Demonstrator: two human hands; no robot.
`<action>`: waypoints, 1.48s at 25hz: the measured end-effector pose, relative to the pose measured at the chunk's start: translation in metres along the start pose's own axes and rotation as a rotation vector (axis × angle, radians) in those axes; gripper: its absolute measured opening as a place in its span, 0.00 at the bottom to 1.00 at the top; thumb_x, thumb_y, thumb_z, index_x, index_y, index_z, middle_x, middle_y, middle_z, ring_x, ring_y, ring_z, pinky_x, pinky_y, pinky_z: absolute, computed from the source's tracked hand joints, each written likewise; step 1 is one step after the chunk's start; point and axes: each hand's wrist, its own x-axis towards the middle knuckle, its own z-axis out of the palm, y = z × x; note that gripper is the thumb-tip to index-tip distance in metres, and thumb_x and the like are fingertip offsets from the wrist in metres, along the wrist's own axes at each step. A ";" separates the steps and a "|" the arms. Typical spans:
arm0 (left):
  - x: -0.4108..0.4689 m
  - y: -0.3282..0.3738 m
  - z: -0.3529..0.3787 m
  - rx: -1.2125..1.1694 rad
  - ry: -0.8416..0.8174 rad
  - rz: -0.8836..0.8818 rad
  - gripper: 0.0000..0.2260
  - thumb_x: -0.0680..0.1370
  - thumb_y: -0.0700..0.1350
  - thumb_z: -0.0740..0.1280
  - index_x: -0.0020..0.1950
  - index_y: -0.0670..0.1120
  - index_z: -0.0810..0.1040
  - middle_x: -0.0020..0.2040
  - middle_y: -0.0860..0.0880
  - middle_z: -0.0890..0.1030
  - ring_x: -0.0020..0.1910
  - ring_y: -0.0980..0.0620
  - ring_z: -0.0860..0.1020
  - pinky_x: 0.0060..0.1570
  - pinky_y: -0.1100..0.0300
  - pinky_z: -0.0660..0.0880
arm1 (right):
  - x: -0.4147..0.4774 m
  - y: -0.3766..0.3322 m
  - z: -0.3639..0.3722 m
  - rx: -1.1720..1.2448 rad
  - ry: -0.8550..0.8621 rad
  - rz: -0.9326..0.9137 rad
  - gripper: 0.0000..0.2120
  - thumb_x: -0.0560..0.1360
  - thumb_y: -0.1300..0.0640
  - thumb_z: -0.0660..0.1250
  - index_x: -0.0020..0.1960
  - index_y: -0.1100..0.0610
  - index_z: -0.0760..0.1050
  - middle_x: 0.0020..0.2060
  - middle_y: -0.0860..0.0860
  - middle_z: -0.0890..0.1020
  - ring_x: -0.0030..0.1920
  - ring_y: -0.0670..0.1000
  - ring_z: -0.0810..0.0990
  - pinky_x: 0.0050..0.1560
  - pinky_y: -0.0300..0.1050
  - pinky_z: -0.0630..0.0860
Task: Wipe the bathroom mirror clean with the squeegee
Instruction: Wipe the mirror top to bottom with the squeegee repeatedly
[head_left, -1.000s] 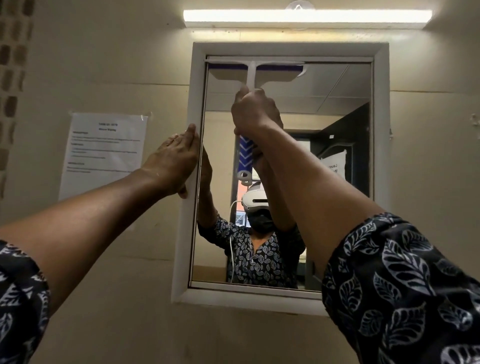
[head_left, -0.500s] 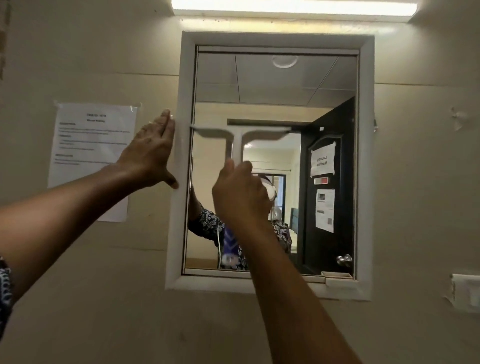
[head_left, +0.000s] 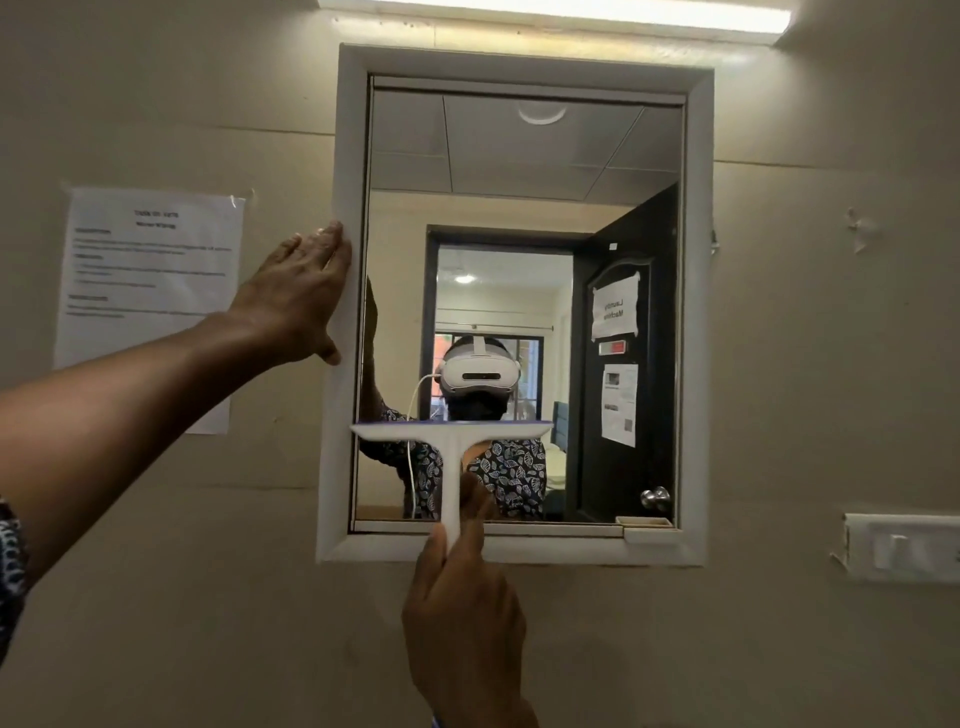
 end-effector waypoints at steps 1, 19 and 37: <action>0.000 0.002 -0.001 0.009 -0.016 -0.005 0.55 0.65 0.47 0.77 0.76 0.40 0.41 0.77 0.42 0.41 0.77 0.45 0.44 0.73 0.57 0.41 | -0.008 0.003 0.001 0.004 -0.018 0.043 0.07 0.79 0.42 0.46 0.52 0.43 0.59 0.31 0.42 0.70 0.30 0.41 0.71 0.33 0.33 0.70; 0.003 0.015 -0.006 0.150 -0.050 -0.037 0.52 0.63 0.42 0.78 0.76 0.36 0.46 0.76 0.37 0.48 0.76 0.40 0.49 0.73 0.53 0.43 | 0.088 -0.065 -0.093 0.338 0.225 -0.209 0.20 0.80 0.45 0.49 0.44 0.56 0.72 0.30 0.51 0.75 0.27 0.48 0.74 0.26 0.42 0.72; 0.005 0.019 -0.008 0.272 -0.102 -0.061 0.51 0.65 0.47 0.77 0.76 0.37 0.46 0.77 0.37 0.48 0.76 0.42 0.51 0.73 0.52 0.39 | 0.244 -0.113 -0.177 -0.019 0.325 -0.203 0.20 0.82 0.48 0.46 0.57 0.59 0.71 0.34 0.50 0.73 0.33 0.46 0.74 0.31 0.38 0.68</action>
